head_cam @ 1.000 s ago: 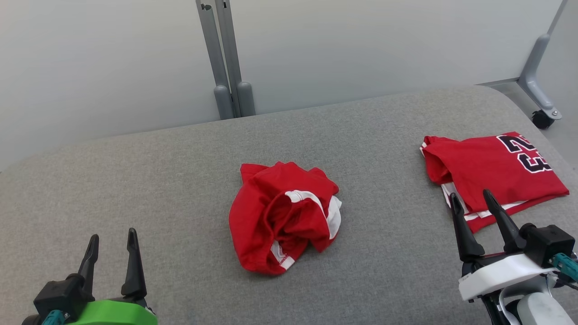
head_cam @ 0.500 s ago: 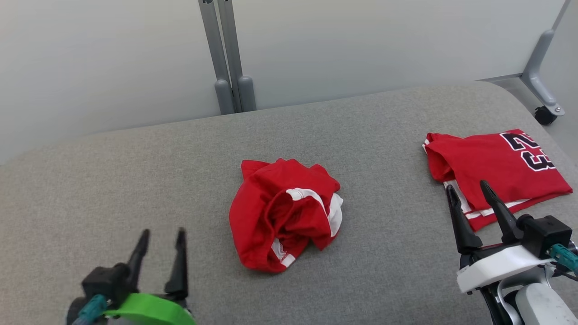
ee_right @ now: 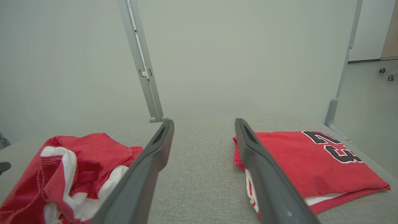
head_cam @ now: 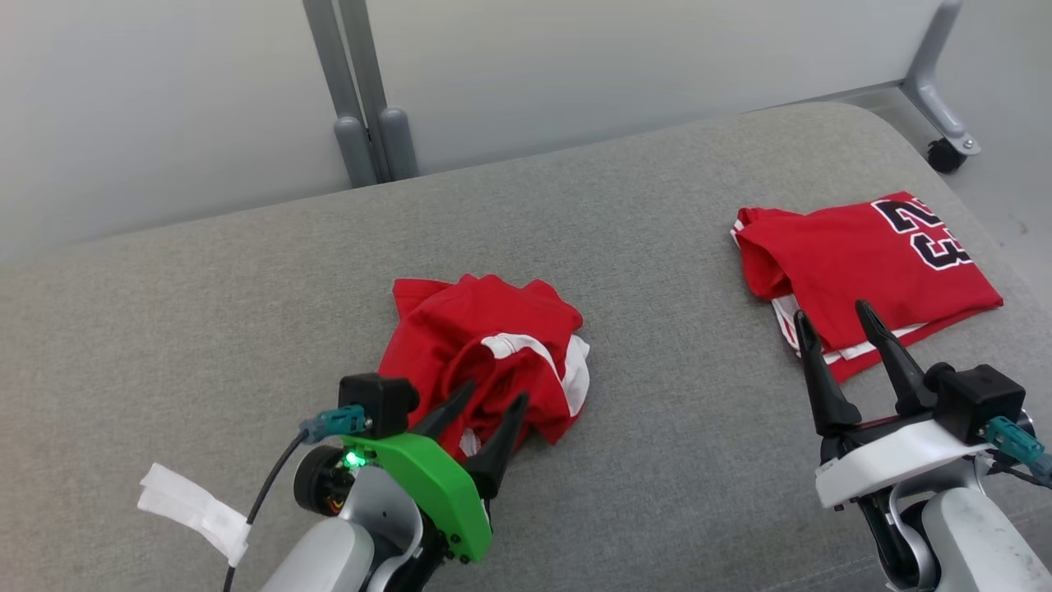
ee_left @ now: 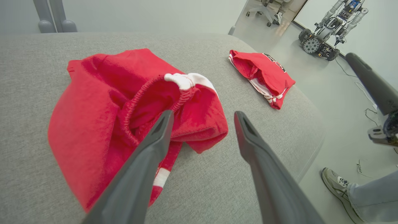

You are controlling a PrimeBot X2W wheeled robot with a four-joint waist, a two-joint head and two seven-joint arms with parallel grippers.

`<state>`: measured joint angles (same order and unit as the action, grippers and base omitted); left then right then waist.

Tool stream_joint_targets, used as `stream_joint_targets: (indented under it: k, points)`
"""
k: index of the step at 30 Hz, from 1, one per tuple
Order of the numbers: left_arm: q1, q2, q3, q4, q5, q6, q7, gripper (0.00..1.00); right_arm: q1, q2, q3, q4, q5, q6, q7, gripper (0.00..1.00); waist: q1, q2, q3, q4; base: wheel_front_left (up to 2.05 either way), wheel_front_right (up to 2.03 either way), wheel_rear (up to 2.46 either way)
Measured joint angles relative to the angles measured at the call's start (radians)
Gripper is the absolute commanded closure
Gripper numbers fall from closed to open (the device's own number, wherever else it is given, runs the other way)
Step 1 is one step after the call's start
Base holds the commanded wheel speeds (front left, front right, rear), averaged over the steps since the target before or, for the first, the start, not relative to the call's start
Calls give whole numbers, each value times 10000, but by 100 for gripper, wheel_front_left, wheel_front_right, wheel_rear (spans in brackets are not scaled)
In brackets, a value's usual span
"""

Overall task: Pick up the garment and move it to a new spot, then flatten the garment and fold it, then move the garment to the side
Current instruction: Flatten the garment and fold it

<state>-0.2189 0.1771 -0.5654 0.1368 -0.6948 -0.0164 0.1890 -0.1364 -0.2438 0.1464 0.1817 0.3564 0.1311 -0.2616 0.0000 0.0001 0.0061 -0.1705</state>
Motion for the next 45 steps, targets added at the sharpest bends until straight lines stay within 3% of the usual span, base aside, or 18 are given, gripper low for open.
stream_joint_targets:
  k: [11, 13, 14, 15, 22, 25, 30, 34, 39, 44, 45]
  points:
    - [-1377, -222, 203, 2004, -44, -203, -79, 0, -142, 178, 10, 132, 35, 0, 0, 0, -1, 0, 443, -930, 0, 0, 0]
    - [-1546, -286, 236, 2148, -71, -288, -205, 27, -140, 201, -10, 142, 33, 0, 0, 0, 0, 0, 478, -1014, 0, 0, 0]
    - [-1596, -305, 247, 2188, -73, -305, -249, 74, -135, 211, -25, 150, 29, 0, 0, 0, 0, 0, 475, -1023, 0, 0, 0]
    - [-1633, -328, 257, 2205, -81, -347, -337, 100, -127, 230, -56, 159, 27, 0, 0, 0, 0, 0, 462, -1018, 0, 0, 0]
    - [-1511, -263, 309, 1755, -339, -466, -495, 100, 75, 263, -157, 180, 25, 0, 0, 0, 0, 0, 296, -630, 0, 0, 0]
    - [-1192, 71, 337, 1091, -472, -546, -305, 100, 133, 232, -221, 174, 25, 0, 0, 0, 0, 0, 196, -348, 0, 0, 0]
    - [-437, 1478, 245, -372, -635, -711, 773, 100, 256, 194, -261, 151, 25, 0, 0, 0, 0, 0, 56, 219, 0, 0, 0]
    - [425, 2449, 610, -995, -953, -483, 1243, 100, 287, 203, -257, 153, 25, 0, 0, 0, 0, -1, 3, 639, 0, 0, 0]
    - [1189, 2951, 1135, -757, -1252, -364, 968, 100, 285, 163, -226, 144, 27, 0, 0, 0, 0, -1, 36, 935, 0, 0, 0]
    - [1483, 2978, 1461, 403, -1672, -686, 142, 100, 266, 59, -130, 201, 35, 0, 0, 0, 0, -1, 114, 915, 0, 0, 0]
    - [1487, 2961, 1450, 587, -1666, -740, -2, 79, 263, 42, -109, 222, 48, 0, 0, 0, 0, -1, 109, 896, 0, 0, 0]
